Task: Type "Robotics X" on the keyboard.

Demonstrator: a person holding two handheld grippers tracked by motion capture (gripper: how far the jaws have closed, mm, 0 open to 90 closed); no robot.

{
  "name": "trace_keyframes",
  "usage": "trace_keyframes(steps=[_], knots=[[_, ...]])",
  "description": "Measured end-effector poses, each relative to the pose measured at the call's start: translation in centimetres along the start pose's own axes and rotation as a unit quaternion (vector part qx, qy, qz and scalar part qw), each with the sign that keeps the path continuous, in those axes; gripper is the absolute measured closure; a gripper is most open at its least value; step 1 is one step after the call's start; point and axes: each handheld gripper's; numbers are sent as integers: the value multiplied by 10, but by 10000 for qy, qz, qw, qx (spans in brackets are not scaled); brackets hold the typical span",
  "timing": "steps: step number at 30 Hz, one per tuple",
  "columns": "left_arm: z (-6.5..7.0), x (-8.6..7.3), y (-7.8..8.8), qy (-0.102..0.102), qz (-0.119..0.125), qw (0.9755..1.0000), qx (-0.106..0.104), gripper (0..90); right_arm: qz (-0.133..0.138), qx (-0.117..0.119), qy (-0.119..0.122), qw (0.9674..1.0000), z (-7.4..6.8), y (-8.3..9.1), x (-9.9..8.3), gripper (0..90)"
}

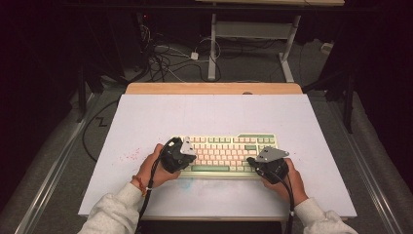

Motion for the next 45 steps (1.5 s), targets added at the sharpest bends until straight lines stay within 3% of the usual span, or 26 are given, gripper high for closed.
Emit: trace_keyframes(steps=[12,27,32,37,45], knots=[[-3,-4,6,134,333,9993,129,780,-1,-30,-5,10000,-1,0,0,900],[0,-8,11,365,828,9946,514,380,2,13,-34,10000,0,0,0,900],[2,-8,10,316,857,9940,597,336,25,31,-29,10000,0,2,1,900],[2,-9,12,327,937,9928,665,321,354,-24,-66,9993,1,15,4,900],[0,-11,15,364,1031,9915,712,278,521,-38,-169,9985,5,23,8,865]])
Point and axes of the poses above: each handheld gripper's, and its own axes: y roughly backward along the jaws, x roughly out of its top, z roughly to its right, and after that the axes turned 14 degrees about -z, right-handed
